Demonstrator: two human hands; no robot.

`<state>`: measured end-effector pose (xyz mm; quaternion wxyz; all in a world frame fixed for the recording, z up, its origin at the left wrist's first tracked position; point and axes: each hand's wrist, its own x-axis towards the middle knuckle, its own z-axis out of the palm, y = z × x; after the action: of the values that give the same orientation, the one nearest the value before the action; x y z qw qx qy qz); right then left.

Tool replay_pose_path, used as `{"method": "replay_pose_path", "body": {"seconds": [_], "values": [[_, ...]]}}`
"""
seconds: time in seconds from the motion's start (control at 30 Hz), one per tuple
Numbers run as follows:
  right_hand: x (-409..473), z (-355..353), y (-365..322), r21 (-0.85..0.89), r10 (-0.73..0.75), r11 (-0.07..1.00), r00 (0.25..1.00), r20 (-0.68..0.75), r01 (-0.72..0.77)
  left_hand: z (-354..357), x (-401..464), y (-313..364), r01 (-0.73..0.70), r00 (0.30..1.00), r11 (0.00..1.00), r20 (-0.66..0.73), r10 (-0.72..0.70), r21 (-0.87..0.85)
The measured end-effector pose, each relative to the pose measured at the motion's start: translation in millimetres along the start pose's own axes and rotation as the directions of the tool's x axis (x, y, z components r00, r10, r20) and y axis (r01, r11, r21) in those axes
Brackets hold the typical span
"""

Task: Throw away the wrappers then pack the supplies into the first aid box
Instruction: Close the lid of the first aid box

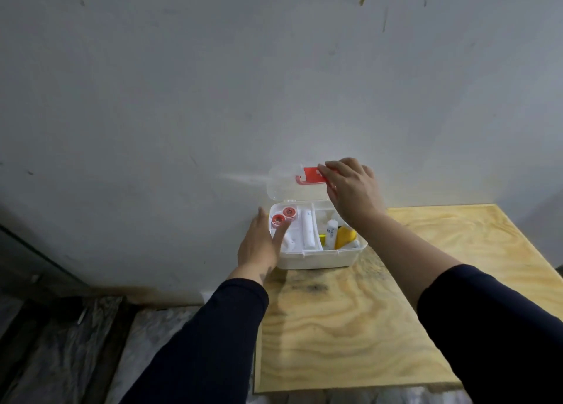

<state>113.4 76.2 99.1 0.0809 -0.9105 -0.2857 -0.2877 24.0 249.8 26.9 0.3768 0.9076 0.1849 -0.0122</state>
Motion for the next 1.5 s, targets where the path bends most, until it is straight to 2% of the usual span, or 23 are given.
{"method": "replay_pose_path", "body": {"seconds": [0.1,0.17,0.33,0.47,0.7,0.8,0.87,0.97,1.07,1.17,1.33,1.5], "values": [[-22.2,-8.1,-1.7,-0.011,-0.023,1.0,1.0,0.003,0.023,-13.3,-10.3,23.7,-0.088,0.978,0.994,-0.185,0.099,0.071],[-38.6,-10.1,-3.9,-0.023,-0.045,0.999,0.999,0.014,0.045,-15.9,-13.0,35.3,-0.154,0.956,0.98,-0.233,0.18,0.125],[-69.3,-8.1,-9.9,-0.05,-0.071,0.996,0.995,0.073,0.075,-4.0,-19.2,42.3,-0.243,0.941,0.938,-0.174,0.29,0.248],[-88.1,1.9,-13.9,-0.054,-0.084,0.994,0.991,0.107,0.09,10.8,-22.8,30.5,-0.244,0.945,0.917,-0.133,0.297,0.315],[-116.0,18.7,-16.7,0.0,-0.086,0.996,0.963,0.256,0.089,26.7,-26.4,16.5,-0.262,0.956,0.866,-0.009,0.293,0.425],[-115.1,19.5,-13.5,0.119,-0.066,0.992,0.963,0.263,0.035,28.7,-21.2,14.6,-0.262,0.954,0.848,-0.009,0.3,0.46],[-111.6,20.7,-9.5,0.148,-0.001,0.988,0.961,0.277,-0.042,29.1,-19.8,14.6,-0.269,0.953,0.842,0.002,0.304,0.467],[-106.5,23.3,-1.0,0.109,0.089,0.982,0.895,0.437,-0.151,30.6,-20.3,14.1,-0.281,0.947,0.825,0.002,0.321,0.491],[-100.1,28.9,6.0,0.071,0.097,0.984,0.83,0.549,-0.162,32.5,-17.0,13.3,-0.301,0.932,0.772,0.0,0.363,0.559],[-89.3,35.3,7.9,0.057,0.108,0.984,0.822,0.559,-0.168,33.7,-8.1,16.0,-0.301,0.923,0.755,-0.023,0.385,0.582],[-70.4,47.1,12.6,0.062,0.129,0.978,0.806,0.577,-0.201,33.0,11.5,19.8,-0.294,0.926,0.783,-0.04,0.375,0.548],[-71.2,57.8,10.1,0.048,0.155,0.976,0.83,0.535,-0.213,34.8,18.5,17.4,-0.297,0.921,0.789,-0.056,0.385,0.538]]}}
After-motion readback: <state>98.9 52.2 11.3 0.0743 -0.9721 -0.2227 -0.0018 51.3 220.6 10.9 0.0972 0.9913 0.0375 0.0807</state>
